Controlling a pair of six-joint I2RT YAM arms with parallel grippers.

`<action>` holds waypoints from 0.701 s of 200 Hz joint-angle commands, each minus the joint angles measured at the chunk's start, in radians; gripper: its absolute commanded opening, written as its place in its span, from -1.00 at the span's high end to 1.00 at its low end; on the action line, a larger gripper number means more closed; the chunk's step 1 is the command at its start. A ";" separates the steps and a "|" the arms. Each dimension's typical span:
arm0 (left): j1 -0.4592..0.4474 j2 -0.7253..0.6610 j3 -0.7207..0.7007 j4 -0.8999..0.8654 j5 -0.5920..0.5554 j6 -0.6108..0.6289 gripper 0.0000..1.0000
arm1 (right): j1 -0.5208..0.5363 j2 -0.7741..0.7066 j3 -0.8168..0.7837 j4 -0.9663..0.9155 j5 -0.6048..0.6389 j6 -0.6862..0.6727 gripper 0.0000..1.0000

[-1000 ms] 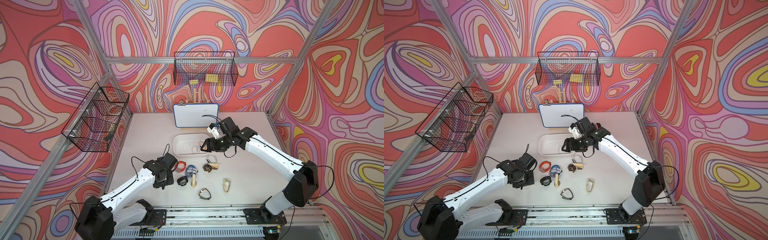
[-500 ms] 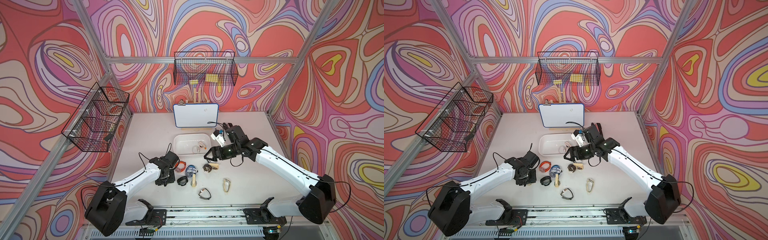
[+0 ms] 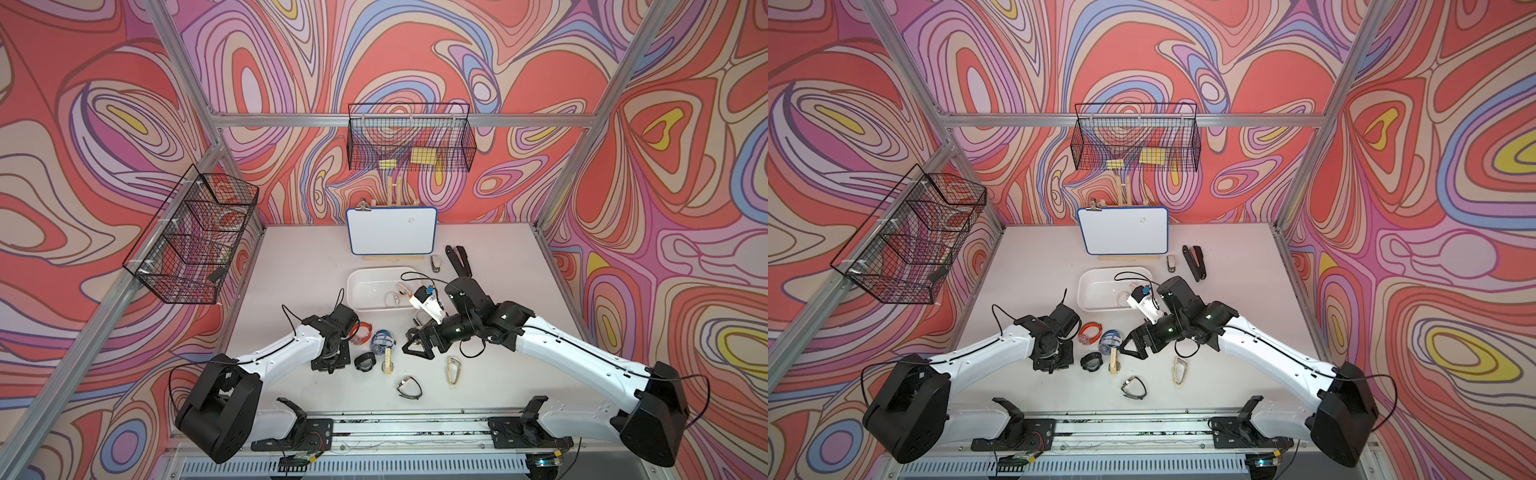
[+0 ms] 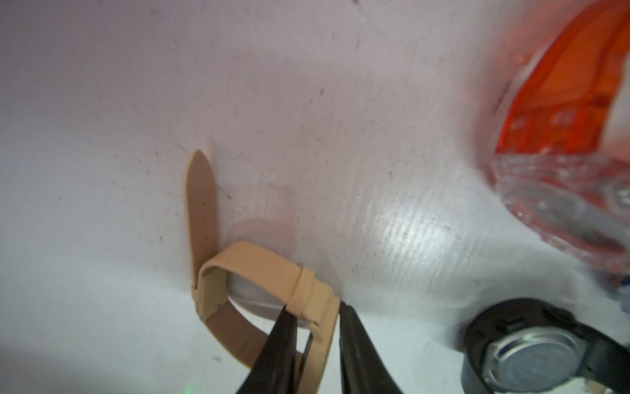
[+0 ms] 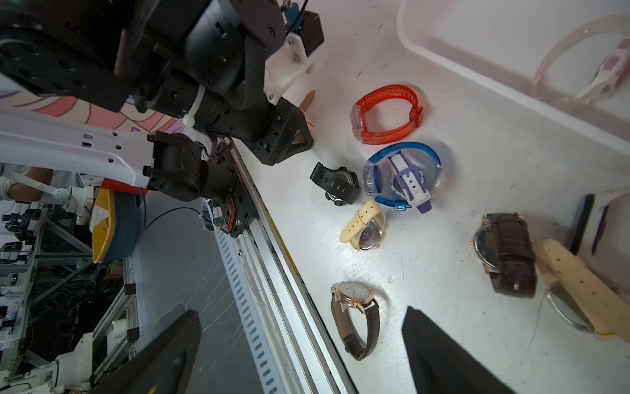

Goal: Put the watch into the storage box
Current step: Pick up the watch at the center of the board.

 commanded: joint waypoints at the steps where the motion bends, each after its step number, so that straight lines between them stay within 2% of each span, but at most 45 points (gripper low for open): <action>1: 0.009 0.001 0.001 -0.010 -0.005 0.025 0.60 | 0.017 0.001 -0.016 0.042 0.056 -0.038 -0.97; 25: 0.009 -0.003 0.017 -0.033 -0.009 0.039 0.70 | 0.018 -0.001 -0.024 0.048 0.079 -0.039 -0.97; 76: 0.009 -0.057 0.161 -0.161 0.002 0.075 0.72 | 0.018 0.007 -0.017 0.032 0.129 -0.025 -0.97; 106: 0.009 -0.030 0.354 -0.233 0.020 0.127 0.70 | 0.017 0.005 -0.024 0.055 0.160 0.015 -0.97; 140: 0.009 0.149 0.648 -0.255 0.057 0.219 0.70 | -0.001 0.009 -0.018 0.034 0.264 0.065 -0.96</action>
